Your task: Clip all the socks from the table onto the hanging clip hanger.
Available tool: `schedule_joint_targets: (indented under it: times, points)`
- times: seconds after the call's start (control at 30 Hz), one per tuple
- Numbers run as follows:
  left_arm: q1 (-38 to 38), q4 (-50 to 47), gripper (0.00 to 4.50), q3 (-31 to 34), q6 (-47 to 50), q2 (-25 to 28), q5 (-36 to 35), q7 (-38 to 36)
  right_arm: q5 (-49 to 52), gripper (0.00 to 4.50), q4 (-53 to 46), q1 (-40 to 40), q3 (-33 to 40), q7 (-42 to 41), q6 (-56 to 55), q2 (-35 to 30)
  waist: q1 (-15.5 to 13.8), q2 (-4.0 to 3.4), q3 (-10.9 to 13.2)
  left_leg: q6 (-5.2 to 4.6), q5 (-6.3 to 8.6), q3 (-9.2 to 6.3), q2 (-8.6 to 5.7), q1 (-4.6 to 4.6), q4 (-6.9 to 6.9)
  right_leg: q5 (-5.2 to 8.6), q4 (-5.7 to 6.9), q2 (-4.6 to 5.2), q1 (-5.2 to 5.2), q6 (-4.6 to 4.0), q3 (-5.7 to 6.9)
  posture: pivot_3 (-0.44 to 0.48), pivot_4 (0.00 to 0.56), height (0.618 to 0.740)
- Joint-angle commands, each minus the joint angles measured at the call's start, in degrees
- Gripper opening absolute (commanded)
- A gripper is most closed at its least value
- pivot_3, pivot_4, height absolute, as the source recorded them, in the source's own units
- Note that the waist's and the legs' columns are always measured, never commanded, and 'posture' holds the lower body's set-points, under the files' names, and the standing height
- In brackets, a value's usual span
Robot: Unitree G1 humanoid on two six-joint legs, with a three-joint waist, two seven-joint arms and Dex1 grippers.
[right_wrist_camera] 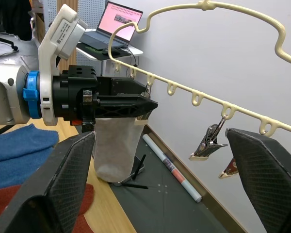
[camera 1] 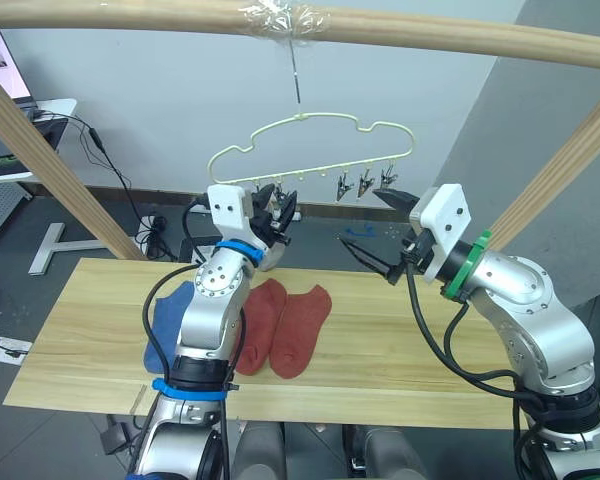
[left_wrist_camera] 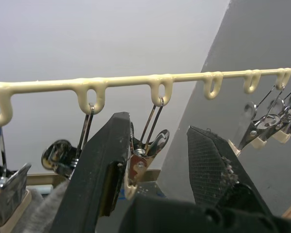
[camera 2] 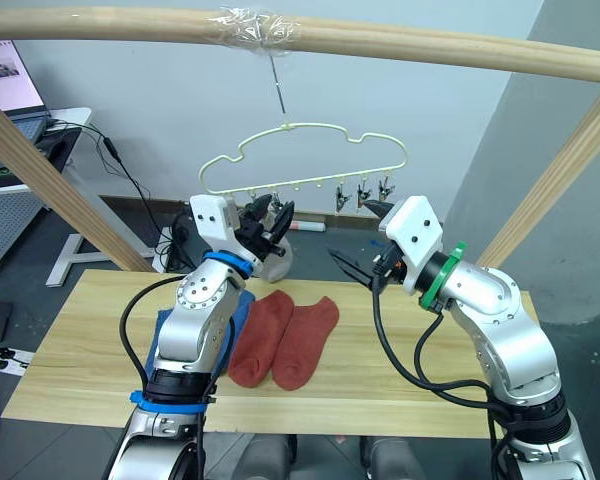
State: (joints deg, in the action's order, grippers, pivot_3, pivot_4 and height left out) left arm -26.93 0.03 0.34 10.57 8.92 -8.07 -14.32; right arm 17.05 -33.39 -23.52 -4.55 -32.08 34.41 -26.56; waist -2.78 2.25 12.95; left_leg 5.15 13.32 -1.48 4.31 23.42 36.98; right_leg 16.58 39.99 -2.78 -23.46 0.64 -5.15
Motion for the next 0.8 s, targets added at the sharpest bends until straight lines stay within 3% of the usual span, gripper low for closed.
schedule_joint_targets:
  times: [0.03,0.8]
  points:
    - [-0.96,-0.93,2.15,-0.30,-1.93,-0.27,1.09,0.64,0.85,4.50,-2.17,-0.14,1.39,0.32,0.00,-0.59,0.00,0.00,0.00,0.00,0.00,0.00,0.00,0.00,0.00,0.00,0.00,0.00,0.00,0.00,0.00,0.115,0.184,0.740]
    - [-1.77,1.61,2.15,0.94,-2.26,-2.02,0.48,2.03,1.14,4.50,-2.24,-0.99,1.92,0.84,1.34,-0.32,0.07,0.00,0.00,0.00,0.00,0.00,0.00,0.00,0.00,0.00,0.00,0.00,0.00,0.00,0.00,0.106,0.184,0.740]
